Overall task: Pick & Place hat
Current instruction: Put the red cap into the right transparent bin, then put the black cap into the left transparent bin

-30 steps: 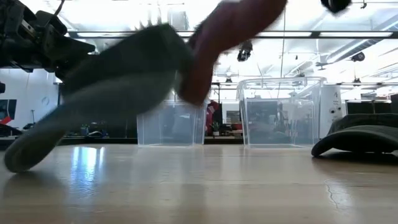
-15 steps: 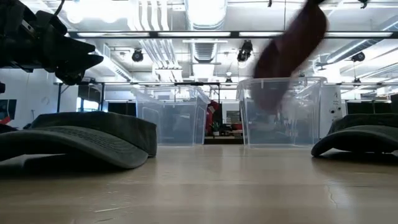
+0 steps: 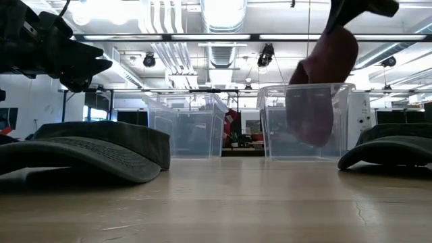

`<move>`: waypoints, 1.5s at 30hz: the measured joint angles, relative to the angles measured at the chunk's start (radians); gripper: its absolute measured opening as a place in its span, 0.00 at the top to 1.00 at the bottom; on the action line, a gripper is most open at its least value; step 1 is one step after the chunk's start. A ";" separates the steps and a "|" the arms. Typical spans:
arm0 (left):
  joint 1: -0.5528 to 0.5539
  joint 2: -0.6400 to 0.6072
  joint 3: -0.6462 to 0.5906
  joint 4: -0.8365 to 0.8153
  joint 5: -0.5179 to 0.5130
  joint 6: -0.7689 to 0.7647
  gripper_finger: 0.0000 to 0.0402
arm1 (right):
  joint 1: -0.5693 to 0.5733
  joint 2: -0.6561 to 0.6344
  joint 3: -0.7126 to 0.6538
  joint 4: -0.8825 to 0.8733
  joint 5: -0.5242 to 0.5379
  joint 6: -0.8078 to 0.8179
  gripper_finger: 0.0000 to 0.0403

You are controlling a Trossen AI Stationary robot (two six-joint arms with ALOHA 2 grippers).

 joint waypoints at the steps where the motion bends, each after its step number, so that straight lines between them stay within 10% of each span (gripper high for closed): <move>1: 0.000 0.000 0.000 0.000 0.000 0.000 0.60 | -0.011 0.000 -0.012 0.012 -0.014 -0.006 0.97; 18: 0.000 0.000 0.000 0.020 0.000 -0.032 0.60 | -0.043 0.001 -0.136 0.497 -0.168 -0.205 0.54; 25: -0.002 0.000 0.000 0.252 0.037 -1.215 0.60 | 0.052 0.036 -0.108 0.487 -0.235 -0.173 0.54; 27: -0.002 0.000 0.000 0.258 0.001 -1.336 0.60 | 0.081 0.065 -0.108 0.487 -0.287 -0.151 0.55; 38: -0.002 0.002 0.000 0.251 -0.248 -1.103 0.60 | 0.231 0.284 -0.102 0.507 -0.577 -0.029 0.56; 45: -0.023 0.030 0.074 0.291 -0.046 -1.089 0.60 | 0.305 0.372 -0.102 0.707 -0.614 0.073 0.56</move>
